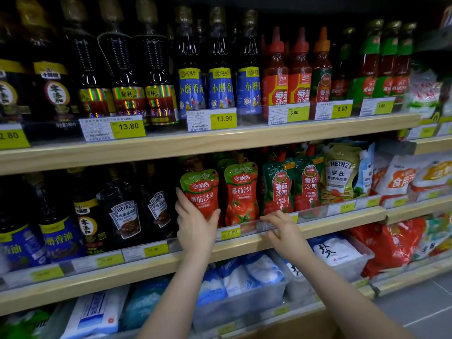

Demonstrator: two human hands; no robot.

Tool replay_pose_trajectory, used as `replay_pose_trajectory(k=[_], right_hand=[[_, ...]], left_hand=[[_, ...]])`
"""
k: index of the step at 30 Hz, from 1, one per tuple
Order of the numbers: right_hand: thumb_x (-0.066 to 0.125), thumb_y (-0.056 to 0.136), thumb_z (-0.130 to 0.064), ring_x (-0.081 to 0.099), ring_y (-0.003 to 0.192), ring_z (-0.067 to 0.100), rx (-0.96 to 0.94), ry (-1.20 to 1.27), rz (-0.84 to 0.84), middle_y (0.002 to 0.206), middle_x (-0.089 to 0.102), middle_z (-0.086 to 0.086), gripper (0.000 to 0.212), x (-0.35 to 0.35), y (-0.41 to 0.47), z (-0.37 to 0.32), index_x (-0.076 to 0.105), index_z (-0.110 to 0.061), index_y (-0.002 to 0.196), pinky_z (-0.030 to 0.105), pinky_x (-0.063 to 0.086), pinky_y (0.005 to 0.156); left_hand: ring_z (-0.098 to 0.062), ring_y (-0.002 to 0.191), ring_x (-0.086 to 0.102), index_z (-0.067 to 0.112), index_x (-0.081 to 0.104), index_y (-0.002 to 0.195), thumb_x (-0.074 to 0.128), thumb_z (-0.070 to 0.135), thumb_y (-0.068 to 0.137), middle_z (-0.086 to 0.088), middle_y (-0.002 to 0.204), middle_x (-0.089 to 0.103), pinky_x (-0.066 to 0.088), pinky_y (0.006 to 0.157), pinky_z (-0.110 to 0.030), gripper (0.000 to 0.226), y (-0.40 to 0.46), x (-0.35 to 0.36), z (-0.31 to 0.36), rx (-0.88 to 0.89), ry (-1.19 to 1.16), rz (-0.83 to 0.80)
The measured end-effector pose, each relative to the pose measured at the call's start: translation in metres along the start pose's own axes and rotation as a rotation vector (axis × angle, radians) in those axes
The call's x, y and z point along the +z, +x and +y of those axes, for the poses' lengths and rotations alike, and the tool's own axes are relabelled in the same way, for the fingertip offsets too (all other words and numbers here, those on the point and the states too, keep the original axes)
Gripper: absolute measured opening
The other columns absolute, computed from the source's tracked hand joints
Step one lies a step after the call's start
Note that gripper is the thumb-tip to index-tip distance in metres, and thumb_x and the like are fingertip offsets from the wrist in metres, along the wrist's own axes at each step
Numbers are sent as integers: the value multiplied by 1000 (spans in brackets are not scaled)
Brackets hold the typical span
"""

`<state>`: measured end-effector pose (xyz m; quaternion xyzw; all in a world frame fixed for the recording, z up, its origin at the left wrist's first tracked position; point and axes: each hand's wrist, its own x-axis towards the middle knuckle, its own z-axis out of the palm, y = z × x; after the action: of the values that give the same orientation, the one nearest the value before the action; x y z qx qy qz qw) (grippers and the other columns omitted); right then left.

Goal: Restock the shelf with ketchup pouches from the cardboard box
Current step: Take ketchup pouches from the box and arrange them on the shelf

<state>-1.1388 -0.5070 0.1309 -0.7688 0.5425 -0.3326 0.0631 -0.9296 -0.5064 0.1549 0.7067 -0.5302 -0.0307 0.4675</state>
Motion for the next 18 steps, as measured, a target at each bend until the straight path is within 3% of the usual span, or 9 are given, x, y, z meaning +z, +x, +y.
replay_pose_trajectory(k=[4,9,18], right_hand=[[52,83,-8,47,104,18,-5,-10,18,109,55,0,39,0,-2,-2,59,-14,121,27,39,90],[52,83,-10,46,99,18,7,-98,72,104,55,-2,34,5,-1,-3,60,-17,116,29,37,86],[58,79,-6,52,86,23,12,-191,176,89,59,1,23,13,6,-5,68,-14,98,33,43,72]], left_hand=[[-38,107,56,7,12,141,73,43,74,-20,132,41,50,70,-48,98,5,8,12,-92,95,-8],[-39,100,60,0,22,134,72,37,76,-20,122,48,50,64,-46,85,19,17,6,-34,129,-10],[-41,113,52,-8,13,139,67,33,82,-24,137,38,48,78,-49,88,61,36,-2,-78,138,-49]])
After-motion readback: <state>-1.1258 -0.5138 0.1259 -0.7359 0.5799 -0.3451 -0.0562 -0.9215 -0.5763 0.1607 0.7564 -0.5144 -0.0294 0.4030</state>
